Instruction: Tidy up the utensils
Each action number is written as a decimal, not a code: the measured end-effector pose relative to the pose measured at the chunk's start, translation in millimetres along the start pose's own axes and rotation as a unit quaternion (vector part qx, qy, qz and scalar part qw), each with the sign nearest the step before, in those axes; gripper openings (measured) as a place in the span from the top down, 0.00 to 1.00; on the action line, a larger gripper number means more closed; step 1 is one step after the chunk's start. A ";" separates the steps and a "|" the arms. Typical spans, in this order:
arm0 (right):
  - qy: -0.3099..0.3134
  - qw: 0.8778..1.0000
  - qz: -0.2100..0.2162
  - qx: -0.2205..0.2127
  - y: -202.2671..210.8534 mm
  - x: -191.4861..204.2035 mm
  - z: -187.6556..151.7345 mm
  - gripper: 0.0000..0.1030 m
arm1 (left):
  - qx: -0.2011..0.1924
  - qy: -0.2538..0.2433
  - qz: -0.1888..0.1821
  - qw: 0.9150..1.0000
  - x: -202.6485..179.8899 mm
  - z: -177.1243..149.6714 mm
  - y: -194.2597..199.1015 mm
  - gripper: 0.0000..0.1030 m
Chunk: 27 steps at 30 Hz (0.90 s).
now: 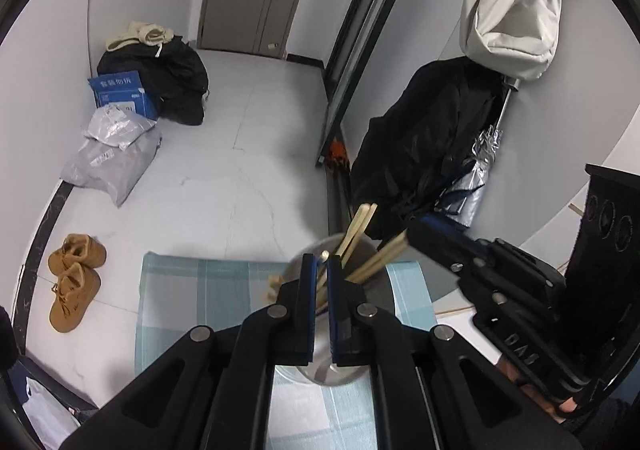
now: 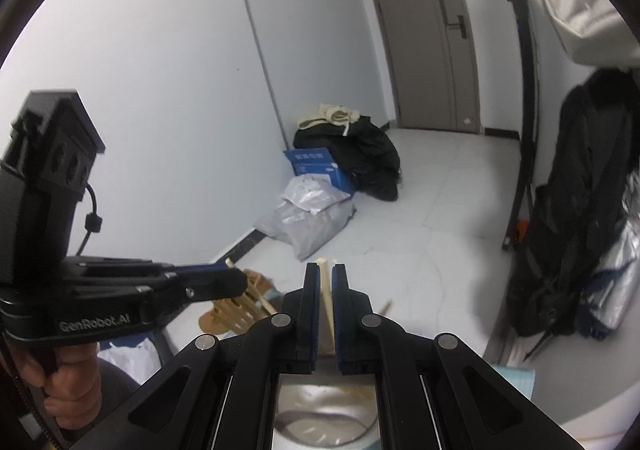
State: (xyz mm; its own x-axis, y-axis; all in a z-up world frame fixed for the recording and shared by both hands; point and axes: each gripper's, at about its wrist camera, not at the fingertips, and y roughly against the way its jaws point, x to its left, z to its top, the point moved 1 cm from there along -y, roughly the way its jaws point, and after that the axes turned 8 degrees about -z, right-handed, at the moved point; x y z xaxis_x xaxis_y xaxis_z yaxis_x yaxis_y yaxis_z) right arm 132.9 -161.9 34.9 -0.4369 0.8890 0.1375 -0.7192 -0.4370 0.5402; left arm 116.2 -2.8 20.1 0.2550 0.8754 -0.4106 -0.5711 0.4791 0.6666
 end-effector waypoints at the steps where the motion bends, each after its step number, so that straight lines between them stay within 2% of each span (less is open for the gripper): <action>1: -0.007 1.000 -0.001 -0.002 4.3 -2.6 -2.0 0.93 | -0.003 0.000 0.004 1.000 -0.8 -2.0 2.7 0.96; 3: -0.017 1.000 -0.006 -0.007 12.4 -7.4 -3.9 0.92 | -0.013 -0.002 0.014 1.000 -3.7 -5.9 9.2 0.86; 4: -0.021 1.000 -0.008 -0.009 16.6 -9.2 -4.7 0.92 | -0.018 -0.002 0.018 1.000 -4.7 -8.0 10.7 0.74; 5: -0.027 0.999 -0.009 -0.014 23.6 -11.6 -6.8 0.92 | -0.023 -0.002 0.023 0.999 -6.2 -10.5 13.9 0.57; 7: -0.036 0.999 -0.012 -0.019 30.8 -13.4 -7.4 0.92 | -0.032 -0.006 0.043 0.999 -9.8 -13.8 17.7 0.47; 13: -0.050 0.998 -0.021 -0.036 56.1 -15.3 -9.7 0.92 | -0.061 -0.015 0.071 0.995 -19.1 -21.0 33.5 0.46; 18: -0.052 0.997 -0.027 -0.054 80.0 -7.1 -19.5 0.78 | -0.083 -0.017 0.102 0.991 -24.4 -30.3 50.1 0.36; 21: -0.049 0.996 -0.027 -0.064 92.8 0.5 -26.8 0.76 | -0.094 -0.016 0.112 0.989 -26.8 -36.4 60.9 0.34; 25: -0.044 0.996 -0.026 -0.080 111.1 12.1 -35.4 0.64 | -0.121 -0.017 0.130 0.984 -31.6 -45.2 77.3 0.27; 27: -0.038 0.995 -0.028 -0.089 121.2 19.5 -40.2 0.62 | -0.134 -0.018 0.135 0.982 -33.9 -50.7 85.6 0.23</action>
State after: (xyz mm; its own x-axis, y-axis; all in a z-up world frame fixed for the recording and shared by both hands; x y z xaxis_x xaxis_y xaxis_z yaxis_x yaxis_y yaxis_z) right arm 15.5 -203.1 69.7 -0.3563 0.9175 0.1766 -0.8282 -0.3976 0.3948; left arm 19.2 5.3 59.5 0.0913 0.9722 -0.2155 -0.8054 0.1994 0.5582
